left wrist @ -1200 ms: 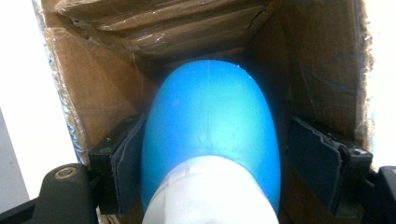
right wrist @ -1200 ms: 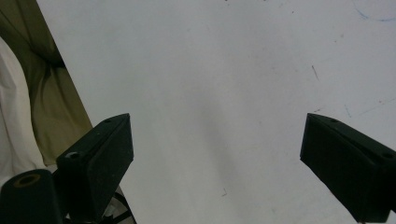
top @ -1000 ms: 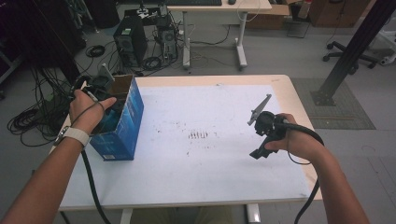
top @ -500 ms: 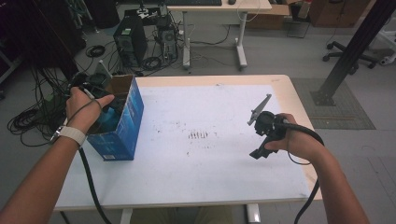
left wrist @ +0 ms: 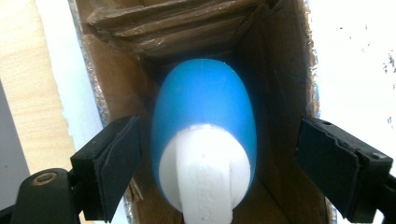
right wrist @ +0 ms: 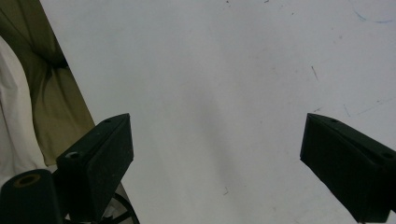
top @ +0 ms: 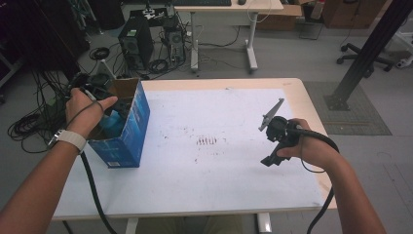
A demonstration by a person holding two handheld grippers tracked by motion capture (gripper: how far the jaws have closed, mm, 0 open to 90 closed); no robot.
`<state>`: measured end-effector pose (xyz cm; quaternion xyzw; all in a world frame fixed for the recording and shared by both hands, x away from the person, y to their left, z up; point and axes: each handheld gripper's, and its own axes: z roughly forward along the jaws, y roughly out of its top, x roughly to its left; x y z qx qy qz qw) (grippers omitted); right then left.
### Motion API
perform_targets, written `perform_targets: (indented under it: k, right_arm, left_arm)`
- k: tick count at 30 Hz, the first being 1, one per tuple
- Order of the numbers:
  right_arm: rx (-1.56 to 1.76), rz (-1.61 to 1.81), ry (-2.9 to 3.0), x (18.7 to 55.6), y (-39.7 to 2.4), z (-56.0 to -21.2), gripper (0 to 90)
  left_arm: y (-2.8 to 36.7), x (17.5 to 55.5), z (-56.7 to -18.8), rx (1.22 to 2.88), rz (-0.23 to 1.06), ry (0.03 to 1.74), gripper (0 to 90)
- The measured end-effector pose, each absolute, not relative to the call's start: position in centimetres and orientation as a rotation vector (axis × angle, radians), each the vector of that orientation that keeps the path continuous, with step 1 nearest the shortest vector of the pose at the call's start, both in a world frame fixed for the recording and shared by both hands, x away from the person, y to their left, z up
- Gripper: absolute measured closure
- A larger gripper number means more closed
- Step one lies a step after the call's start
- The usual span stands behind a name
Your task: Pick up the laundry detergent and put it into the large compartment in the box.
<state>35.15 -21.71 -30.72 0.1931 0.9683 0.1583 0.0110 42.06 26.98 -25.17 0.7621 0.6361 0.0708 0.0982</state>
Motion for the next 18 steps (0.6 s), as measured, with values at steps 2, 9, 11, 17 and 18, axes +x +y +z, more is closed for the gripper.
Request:
perform_targets:
  k: [2, 9, 11, 17, 18]
  right_arm:
    - [0.606, 0.493, 3.022, 35.1, -21.7, -30.7, 9.7]
    - [0.604, 0.498, 3.016, 35.0, -21.8, -30.5, 9.7]
    - [0.608, 0.495, 3.015, 35.0, -21.8, -30.5, 9.7]
    - [0.604, 0.498, 3.015, 34.9, -21.9, -30.5, 9.7]
    - [0.611, 0.496, 3.014, 34.9, -21.9, -30.4, 9.6]
  left_arm:
    - [27.0, 42.0, -24.9, 2.263, 0.212, 1.882, 15.0]
    - [26.6, 41.7, -23.5, 2.288, 0.225, 1.862, 14.6]
    - [26.4, 41.6, -23.2, 2.288, 0.224, 1.855, 14.4]
    - [25.9, 41.5, -22.3, 2.296, 0.226, 1.841, 14.1]
    - [25.9, 41.5, -22.2, 2.299, 0.223, 1.84, 14.1]
